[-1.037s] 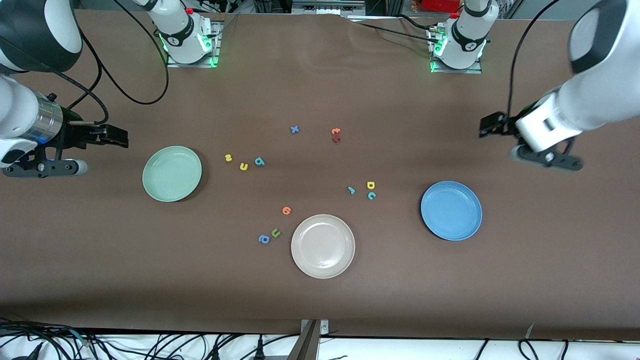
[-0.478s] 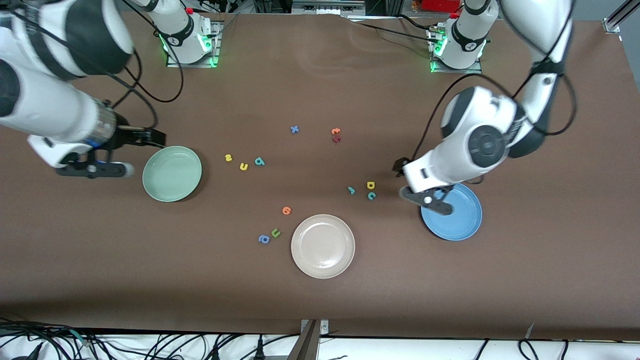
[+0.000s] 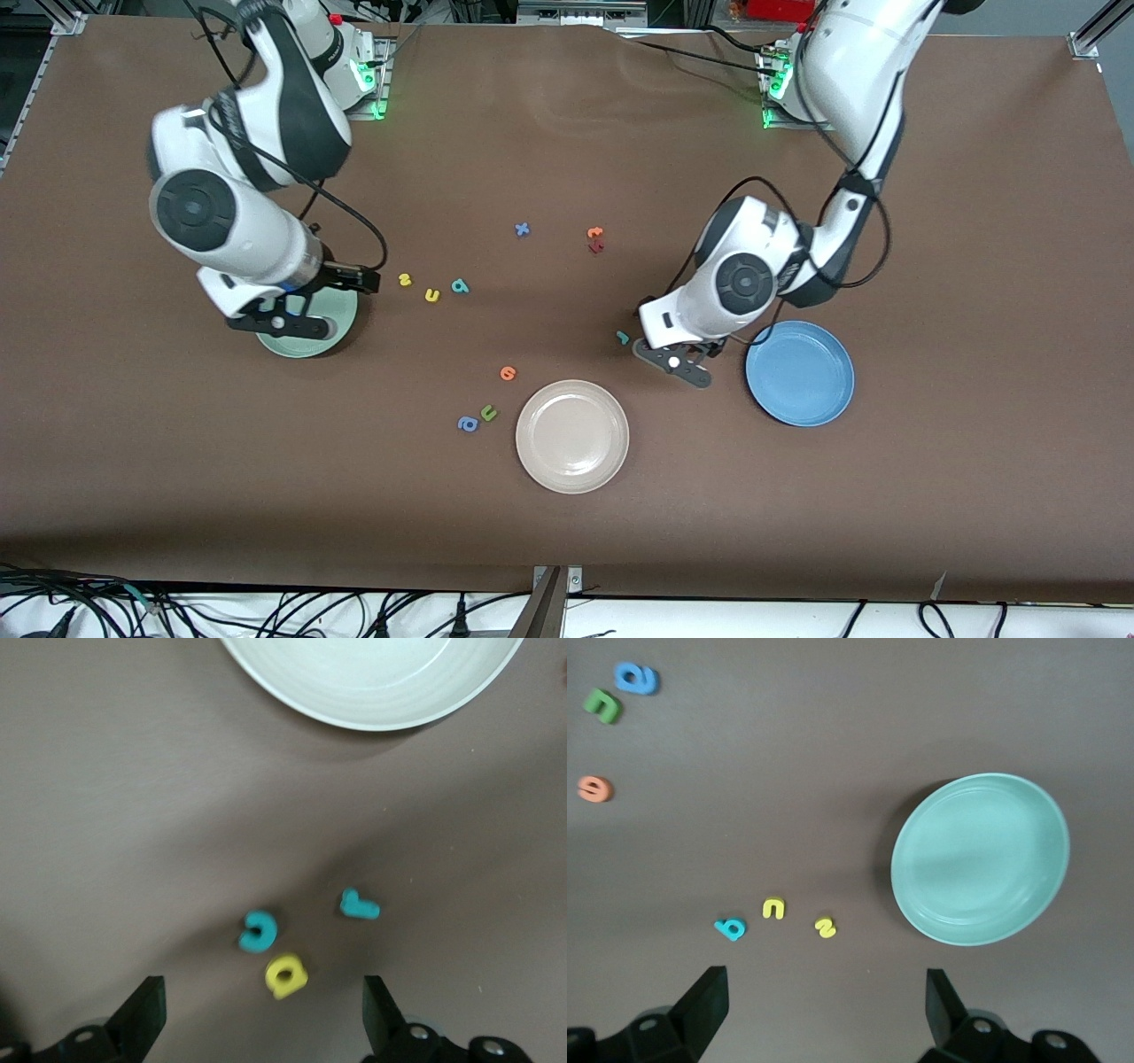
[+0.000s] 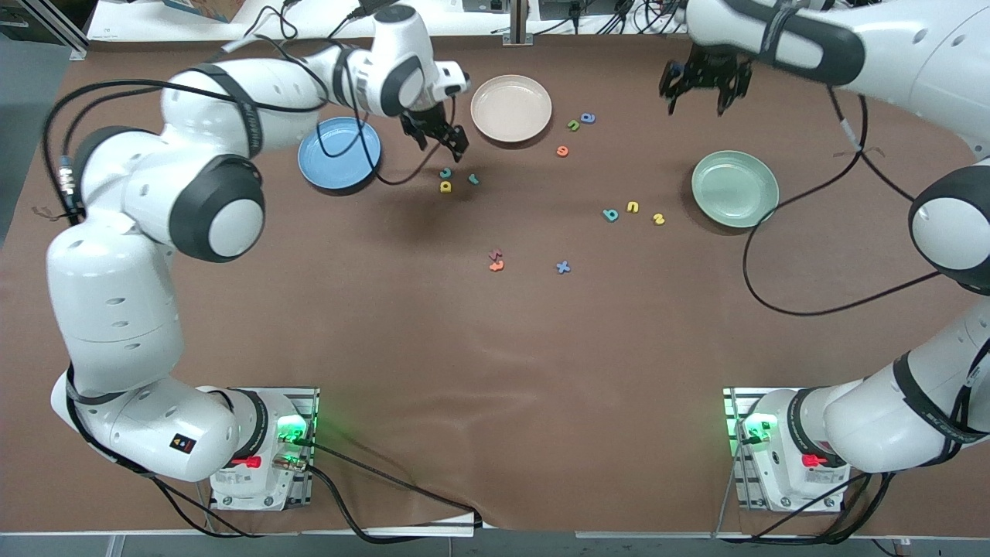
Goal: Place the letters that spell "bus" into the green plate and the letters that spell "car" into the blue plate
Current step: 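Reach the left gripper to the teal c while the right gripper reaches the 2, then drop the c in the blue plate while the right gripper lifts the 2, then grasp the o with the left gripper while the right gripper drops the 2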
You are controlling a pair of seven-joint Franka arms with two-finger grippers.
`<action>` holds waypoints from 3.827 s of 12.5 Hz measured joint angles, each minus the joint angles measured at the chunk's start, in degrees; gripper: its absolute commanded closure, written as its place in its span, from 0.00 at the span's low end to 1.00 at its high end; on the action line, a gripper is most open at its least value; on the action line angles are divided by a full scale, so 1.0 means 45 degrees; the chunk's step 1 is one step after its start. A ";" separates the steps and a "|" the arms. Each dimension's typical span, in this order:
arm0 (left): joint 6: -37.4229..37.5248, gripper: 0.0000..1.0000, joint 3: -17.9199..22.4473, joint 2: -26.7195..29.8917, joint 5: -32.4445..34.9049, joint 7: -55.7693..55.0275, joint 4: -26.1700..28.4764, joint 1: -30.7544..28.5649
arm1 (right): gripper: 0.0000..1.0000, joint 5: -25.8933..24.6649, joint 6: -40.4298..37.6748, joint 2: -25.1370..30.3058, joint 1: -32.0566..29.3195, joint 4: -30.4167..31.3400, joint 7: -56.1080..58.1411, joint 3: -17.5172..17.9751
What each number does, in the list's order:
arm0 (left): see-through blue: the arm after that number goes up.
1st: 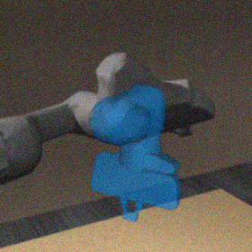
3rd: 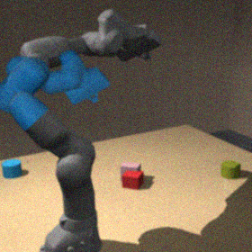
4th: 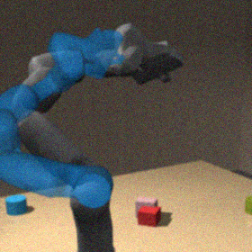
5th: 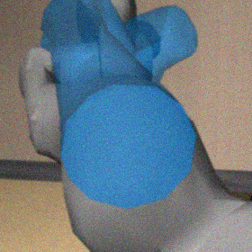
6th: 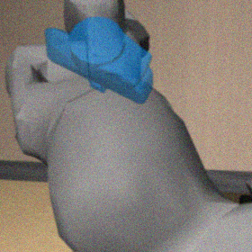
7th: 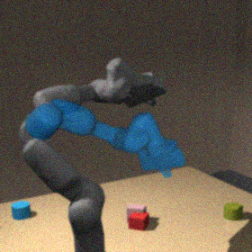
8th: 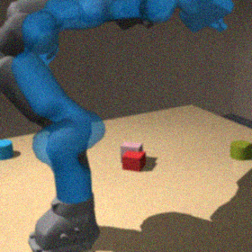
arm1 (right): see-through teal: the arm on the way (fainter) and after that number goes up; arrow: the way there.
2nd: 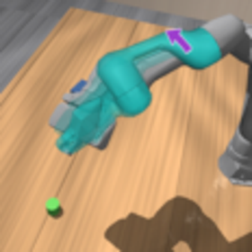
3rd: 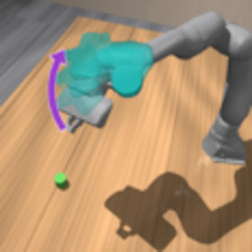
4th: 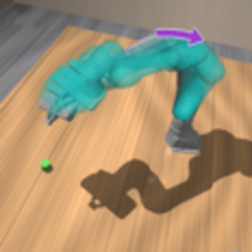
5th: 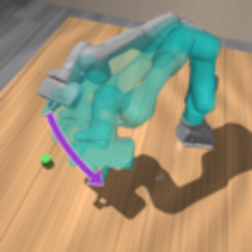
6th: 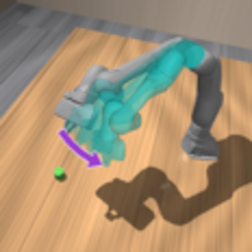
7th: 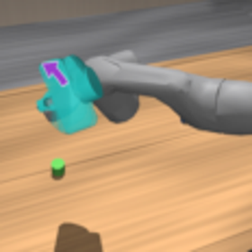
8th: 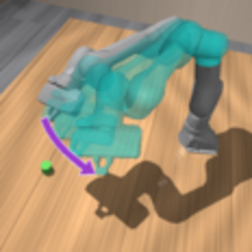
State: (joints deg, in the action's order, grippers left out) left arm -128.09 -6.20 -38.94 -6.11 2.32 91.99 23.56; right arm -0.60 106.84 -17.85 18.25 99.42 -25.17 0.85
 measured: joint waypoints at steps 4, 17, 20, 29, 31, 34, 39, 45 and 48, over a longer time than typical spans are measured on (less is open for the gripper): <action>-0.1057 0.22 0.0021 -0.0763 0.0013 0.0006 0.0071 0.0105 | 0.02 0.0004 0.4116 -0.0012 -0.0001 0.3782 -0.0013 0.0242; -0.1770 0.84 0.0007 -0.1115 0.0946 0.0039 0.0399 0.0414 | 0.42 -0.0002 0.7342 -0.0958 -0.0004 0.6105 0.0755 0.1083; -0.1713 0.85 0.0068 -0.1063 0.0947 0.0039 0.0411 0.0520 | 0.42 -0.0002 0.7450 -0.1176 -0.0006 0.6105 0.0861 0.1083; 0.0144 0.85 0.0455 0.0518 0.1716 0.0096 0.0340 -0.0977 | 0.46 -0.0002 0.7459 -0.1360 -0.0022 0.6115 0.1246 0.1076; 0.0480 0.82 0.0515 0.0703 0.2321 0.0510 0.0342 -0.1719 | 0.60 -0.0001 0.7545 -0.1405 -0.0028 0.6115 0.1294 0.1075; 0.0634 0.00 0.0539 0.0696 0.2489 0.1163 0.0510 -0.2863 | 0.82 0.0000 0.7587 -0.1377 -0.0030 0.6089 0.1312 0.1078; 0.0743 0.00 0.0021 0.0684 0.2489 0.1052 0.0583 -0.2975 | 0.91 0.0001 0.7591 -0.1360 -0.0032 0.6075 0.1317 0.1076; 0.0984 0.03 -0.1279 0.0600 0.2489 -0.3863 0.0590 -0.1648 | 0.91 -0.0004 0.5367 0.0367 -0.0094 0.5383 0.1943 -0.0114; 0.0581 0.09 -0.1273 0.0052 0.2489 -0.5647 0.0623 -0.0823 | 0.91 -0.0026 0.4197 0.1108 -0.0135 0.5131 0.3839 -0.1651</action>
State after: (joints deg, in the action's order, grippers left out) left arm -125.47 -11.93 -38.71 5.09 -23.10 94.79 19.85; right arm -0.72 125.73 -12.87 17.64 122.50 -7.89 -6.58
